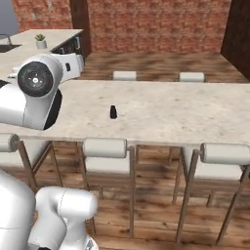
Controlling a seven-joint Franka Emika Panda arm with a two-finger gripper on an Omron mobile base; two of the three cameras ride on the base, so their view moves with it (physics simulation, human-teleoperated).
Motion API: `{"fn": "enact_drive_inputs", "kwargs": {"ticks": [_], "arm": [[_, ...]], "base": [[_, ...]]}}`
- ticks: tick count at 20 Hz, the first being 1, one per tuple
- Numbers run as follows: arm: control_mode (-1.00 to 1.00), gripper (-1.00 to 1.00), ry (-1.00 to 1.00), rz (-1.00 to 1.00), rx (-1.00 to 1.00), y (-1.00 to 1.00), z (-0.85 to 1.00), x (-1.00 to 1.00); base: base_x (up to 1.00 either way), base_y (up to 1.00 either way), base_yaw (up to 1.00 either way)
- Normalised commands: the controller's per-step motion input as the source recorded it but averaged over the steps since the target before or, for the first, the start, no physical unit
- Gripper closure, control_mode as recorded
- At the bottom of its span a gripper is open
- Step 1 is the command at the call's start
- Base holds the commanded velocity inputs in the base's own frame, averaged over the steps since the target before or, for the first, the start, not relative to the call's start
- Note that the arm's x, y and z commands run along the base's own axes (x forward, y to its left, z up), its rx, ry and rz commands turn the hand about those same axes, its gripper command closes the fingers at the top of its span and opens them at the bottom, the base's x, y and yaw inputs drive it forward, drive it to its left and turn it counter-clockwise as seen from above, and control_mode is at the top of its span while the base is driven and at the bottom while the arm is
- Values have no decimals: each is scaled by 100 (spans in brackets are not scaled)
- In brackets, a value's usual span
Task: The dining table condiment station is running low on shaker. Refill the condiment station by opening the cabinet and taking the shaker from the cabinet and placing it on the dining table.
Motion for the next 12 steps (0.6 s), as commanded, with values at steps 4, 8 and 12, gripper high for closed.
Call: {"fn": "enact_drive_inputs", "kwargs": {"ticks": [4,8,12], "arm": [[100,100,0,0,0,0,0,0],[100,100,0,0,0,0,0,0],[100,100,0,0,0,0,0,0]], "base": [[80,-93,34],[46,-90,30],[93,-56,27]]}}
